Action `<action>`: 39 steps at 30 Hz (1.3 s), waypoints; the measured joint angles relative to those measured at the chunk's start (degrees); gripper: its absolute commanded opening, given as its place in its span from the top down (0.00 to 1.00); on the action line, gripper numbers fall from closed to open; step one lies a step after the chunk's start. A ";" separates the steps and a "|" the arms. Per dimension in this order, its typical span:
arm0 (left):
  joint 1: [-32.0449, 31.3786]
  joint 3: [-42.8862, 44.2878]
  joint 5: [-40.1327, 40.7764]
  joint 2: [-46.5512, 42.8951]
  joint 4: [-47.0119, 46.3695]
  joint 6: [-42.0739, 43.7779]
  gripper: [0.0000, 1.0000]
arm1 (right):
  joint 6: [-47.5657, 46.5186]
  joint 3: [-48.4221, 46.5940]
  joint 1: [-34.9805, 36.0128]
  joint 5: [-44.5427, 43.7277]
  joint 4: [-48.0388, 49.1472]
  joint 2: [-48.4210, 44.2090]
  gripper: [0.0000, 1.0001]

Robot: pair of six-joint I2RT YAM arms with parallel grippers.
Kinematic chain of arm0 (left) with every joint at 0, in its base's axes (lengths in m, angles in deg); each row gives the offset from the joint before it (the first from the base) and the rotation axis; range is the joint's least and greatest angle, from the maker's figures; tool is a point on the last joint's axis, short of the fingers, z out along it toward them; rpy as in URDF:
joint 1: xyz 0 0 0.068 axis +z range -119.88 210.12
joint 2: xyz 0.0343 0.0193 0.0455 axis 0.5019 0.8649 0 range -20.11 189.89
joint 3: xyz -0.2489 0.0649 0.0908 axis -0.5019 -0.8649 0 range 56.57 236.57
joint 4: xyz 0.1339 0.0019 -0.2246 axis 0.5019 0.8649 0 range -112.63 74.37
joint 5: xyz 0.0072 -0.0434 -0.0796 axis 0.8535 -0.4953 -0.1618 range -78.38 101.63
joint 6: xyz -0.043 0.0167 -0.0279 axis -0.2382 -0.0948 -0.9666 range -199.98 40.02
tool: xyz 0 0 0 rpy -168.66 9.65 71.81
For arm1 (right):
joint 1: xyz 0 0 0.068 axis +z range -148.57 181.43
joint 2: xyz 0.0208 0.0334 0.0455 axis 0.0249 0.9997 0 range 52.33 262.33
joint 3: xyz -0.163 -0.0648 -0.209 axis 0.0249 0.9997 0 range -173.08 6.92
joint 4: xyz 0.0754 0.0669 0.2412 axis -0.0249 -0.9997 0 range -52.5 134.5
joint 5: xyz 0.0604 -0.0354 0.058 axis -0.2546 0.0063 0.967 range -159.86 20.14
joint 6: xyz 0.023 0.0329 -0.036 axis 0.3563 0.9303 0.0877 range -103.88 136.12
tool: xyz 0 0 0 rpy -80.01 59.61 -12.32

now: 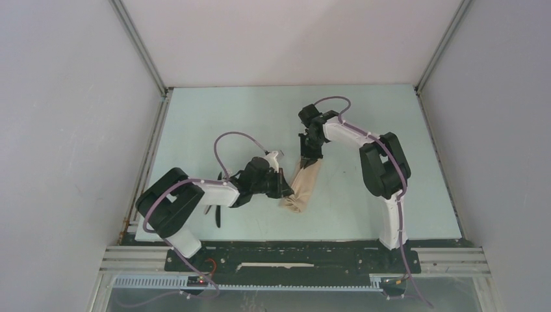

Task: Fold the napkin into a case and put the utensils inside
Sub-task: Fold the 2/3-rectangle-folded napkin at the center of the board.

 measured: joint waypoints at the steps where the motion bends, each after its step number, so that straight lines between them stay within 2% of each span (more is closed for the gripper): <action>1: 0.20 -0.11 -0.24 0.48 -0.11 -0.15 1.00 | -0.04 -0.26 -0.04 0.17 0.07 0.26 0.67; 5: 1.25 -0.87 -2.10 2.89 -1.57 -0.90 1.00 | -0.55 -2.25 -0.68 2.05 -0.42 0.57 0.39; 9: 2.05 -1.25 -3.93 3.52 -2.69 -1.66 1.00 | -1.97 -3.02 -2.05 7.37 -0.04 -0.50 0.24; 11: 2.12 -1.29 -4.63 3.69 -2.67 -1.79 1.00 | -2.80 -0.70 -3.32 10.54 2.10 -2.93 0.21; 15: 2.36 -1.29 -5.99 3.91 -2.62 -1.81 0.99 | -3.89 12.76 -6.43 18.36 9.97 -13.44 0.21; 19: 2.45 -1.29 -6.80 3.91 -2.25 -1.81 0.99 | -2.62 25.51 -7.56 24.96 21.59 -19.47 0.22; 24: 2.45 -1.29 -6.88 3.58 -1.44 -1.77 0.99 | 1.27 35.10 -5.60 29.77 35.06 -18.71 0.22; 28: 2.45 -1.29 -6.86 3.37 -0.87 -1.75 0.96 | 3.76 35.67 -4.81 31.61 43.12 -15.56 0.27; 31: 2.45 -1.29 -6.80 3.13 -0.33 -1.64 0.85 | 6.16 35.67 -4.52 32.15 48.17 -13.07 0.30; 34: 2.45 -1.29 -6.05 1.62 2.16 -1.03 0.67 | 8.81 35.76 -4.37 31.67 50.97 -11.58 0.31; 36: 2.45 -1.29 -5.09 -0.70 5.16 -0.28 0.55 | 10.49 36.33 -4.26 30.84 52.63 -11.43 0.31; 39: 2.45 -1.29 -3.48 -6.43 10.10 0.28 0.45 | 12.63 37.40 -4.22 29.83 54.60 -11.41 0.31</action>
